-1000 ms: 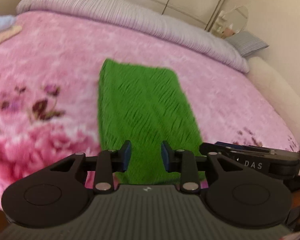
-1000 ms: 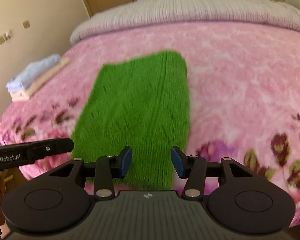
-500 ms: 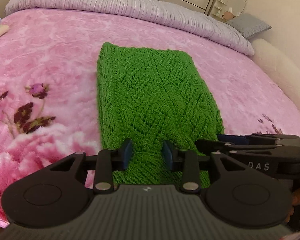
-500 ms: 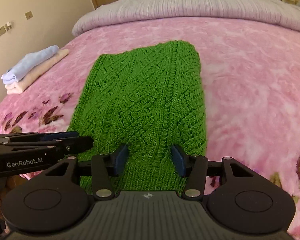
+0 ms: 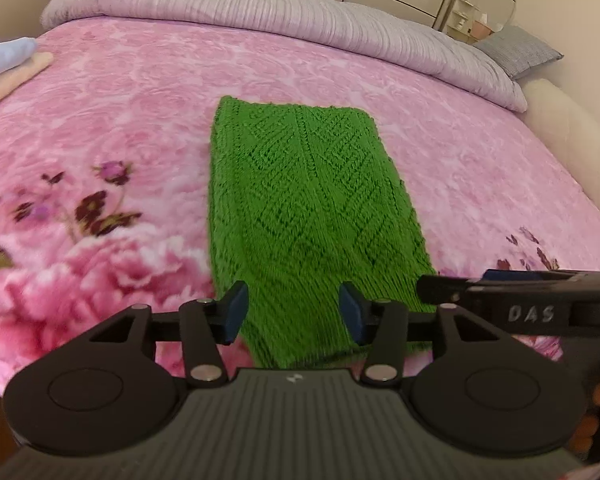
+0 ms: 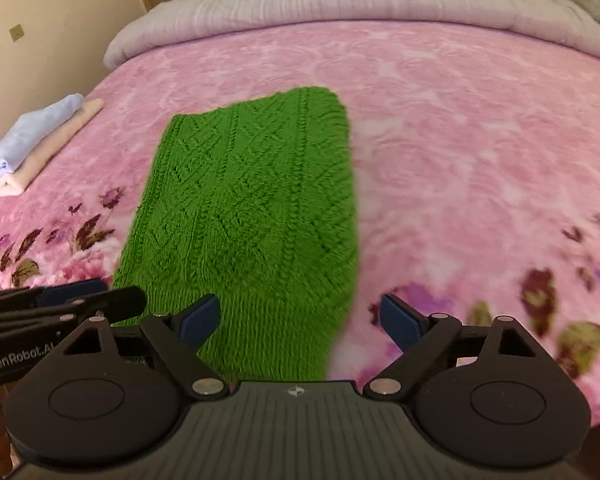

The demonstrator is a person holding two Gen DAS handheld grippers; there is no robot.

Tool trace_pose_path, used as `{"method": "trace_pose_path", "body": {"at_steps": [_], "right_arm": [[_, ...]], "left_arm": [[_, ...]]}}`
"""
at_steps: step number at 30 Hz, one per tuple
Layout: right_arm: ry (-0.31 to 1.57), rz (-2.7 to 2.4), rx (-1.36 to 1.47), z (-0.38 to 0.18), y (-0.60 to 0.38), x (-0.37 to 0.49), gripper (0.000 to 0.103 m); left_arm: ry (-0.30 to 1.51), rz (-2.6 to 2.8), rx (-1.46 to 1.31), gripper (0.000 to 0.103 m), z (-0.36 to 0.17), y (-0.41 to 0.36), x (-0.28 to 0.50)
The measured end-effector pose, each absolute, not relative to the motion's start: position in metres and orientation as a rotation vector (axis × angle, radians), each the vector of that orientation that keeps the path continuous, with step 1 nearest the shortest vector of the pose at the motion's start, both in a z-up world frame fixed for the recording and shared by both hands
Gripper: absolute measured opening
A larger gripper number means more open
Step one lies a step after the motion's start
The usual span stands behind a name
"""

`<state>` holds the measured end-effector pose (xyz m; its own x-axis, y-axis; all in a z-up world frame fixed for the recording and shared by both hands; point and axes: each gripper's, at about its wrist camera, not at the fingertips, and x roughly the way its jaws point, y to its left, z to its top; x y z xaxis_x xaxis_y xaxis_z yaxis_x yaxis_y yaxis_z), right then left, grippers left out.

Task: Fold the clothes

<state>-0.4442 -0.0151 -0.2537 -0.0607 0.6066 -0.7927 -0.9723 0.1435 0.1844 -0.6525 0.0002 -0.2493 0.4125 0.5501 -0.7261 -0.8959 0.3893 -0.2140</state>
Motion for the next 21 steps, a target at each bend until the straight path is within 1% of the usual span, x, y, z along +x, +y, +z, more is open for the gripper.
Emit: {"method": "trace_pose_path", "body": {"at_steps": [3, 7, 12, 21], "right_arm": [[0.899, 1.38, -0.516, -0.243, -0.028, -0.444, 0.09], [0.871, 1.392, -0.497, -0.232, -0.044, -0.447, 0.09], [0.837, 1.407, -0.473, -0.218, -0.063, -0.45, 0.09], [0.782, 1.436, -0.434, -0.198, -0.094, -0.453, 0.09]], "left_arm": [[0.597, 1.004, -0.639, 0.051, -0.238, -0.015, -0.656], [0.575, 1.013, -0.602, 0.053, -0.222, -0.031, -0.66], [0.554, 1.03, -0.563, 0.061, -0.207, -0.048, -0.663], [0.505, 1.046, -0.536, 0.071, -0.189, -0.072, -0.665]]}}
